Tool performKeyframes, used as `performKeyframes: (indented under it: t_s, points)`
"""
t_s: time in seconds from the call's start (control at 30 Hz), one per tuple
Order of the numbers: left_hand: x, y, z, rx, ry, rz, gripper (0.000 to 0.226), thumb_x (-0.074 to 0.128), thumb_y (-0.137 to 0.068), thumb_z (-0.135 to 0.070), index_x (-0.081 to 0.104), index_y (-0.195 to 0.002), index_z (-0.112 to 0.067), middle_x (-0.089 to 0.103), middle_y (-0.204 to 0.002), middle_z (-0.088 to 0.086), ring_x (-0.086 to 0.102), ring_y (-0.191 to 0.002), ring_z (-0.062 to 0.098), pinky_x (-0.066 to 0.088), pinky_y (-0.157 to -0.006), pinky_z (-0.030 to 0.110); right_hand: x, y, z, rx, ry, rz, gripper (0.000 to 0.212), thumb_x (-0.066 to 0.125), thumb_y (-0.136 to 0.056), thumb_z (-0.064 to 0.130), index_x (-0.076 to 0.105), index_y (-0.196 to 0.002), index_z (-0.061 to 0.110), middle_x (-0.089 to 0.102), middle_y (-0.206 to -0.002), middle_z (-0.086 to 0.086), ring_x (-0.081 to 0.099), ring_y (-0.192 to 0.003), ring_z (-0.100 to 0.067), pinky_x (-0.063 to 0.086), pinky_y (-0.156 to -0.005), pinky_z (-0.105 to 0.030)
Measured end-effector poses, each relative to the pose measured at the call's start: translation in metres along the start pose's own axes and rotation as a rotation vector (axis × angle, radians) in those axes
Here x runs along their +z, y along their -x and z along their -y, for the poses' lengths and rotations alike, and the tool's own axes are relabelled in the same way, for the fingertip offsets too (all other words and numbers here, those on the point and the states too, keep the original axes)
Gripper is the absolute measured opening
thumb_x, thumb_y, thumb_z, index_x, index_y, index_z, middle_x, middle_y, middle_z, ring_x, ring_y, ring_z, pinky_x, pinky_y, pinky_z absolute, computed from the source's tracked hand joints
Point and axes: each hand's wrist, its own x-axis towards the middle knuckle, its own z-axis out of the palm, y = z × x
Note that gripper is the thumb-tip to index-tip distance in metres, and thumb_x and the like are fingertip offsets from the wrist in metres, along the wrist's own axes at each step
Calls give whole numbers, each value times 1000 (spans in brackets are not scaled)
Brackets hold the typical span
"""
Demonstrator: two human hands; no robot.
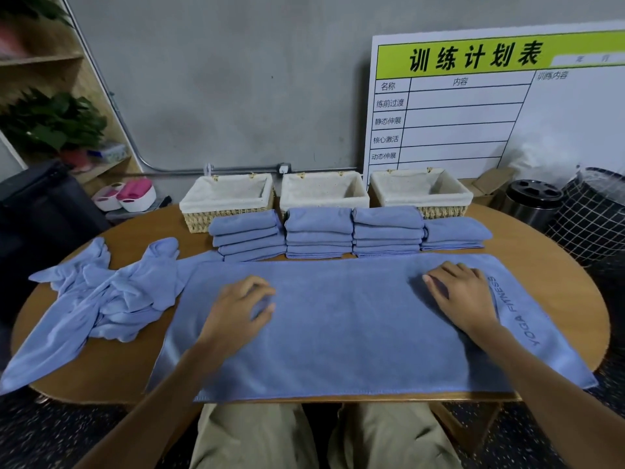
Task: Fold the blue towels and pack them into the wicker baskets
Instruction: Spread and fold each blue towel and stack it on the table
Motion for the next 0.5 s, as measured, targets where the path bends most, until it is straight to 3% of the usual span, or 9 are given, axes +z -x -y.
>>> performKeyframes:
  t_s: [0.1,0.2,0.27,0.4,0.5]
  points:
    - [4,18,-31,198,204,139,7,66,-94,-35,68,-97,-29,58,-110,-13,61,-99,9,47,-87,33,-6,1,26,-100,-161,-40,43,42,-101,45,72,-88,18,66,-87,1,62,-74,-28,44,-64,-41]
    - [15,29,-34,191,224,178,11,68,-92,-43,68,-97,-33,57,-114,-18,58,-103,4,45,-91,36,-2,15,91,-291,-397,135,33,51,-97,49,72,-95,24,67,-93,5,65,-83,-21,52,-73,-36]
    - [14,28,-33,165,213,183,15,65,-92,-49,67,-98,-36,56,-115,-20,57,-106,2,44,-92,39,8,32,127,-353,-371,249,33,52,-93,57,70,-97,28,62,-96,8,59,-87,-19,48,-76,-33]
    - [4,32,-45,221,225,129,14,64,-94,-47,70,-95,-34,57,-112,-18,59,-99,6,43,-90,37,14,44,140,-270,-337,246,38,51,-90,61,67,-105,31,56,-102,9,53,-91,-21,47,-76,-37]
    - [1,39,-58,259,350,204,19,72,-88,-50,74,-90,-31,60,-106,-17,59,-94,5,44,-89,31,7,45,140,-266,-382,240,34,53,-91,60,66,-108,34,57,-107,10,54,-93,-19,47,-78,-40]
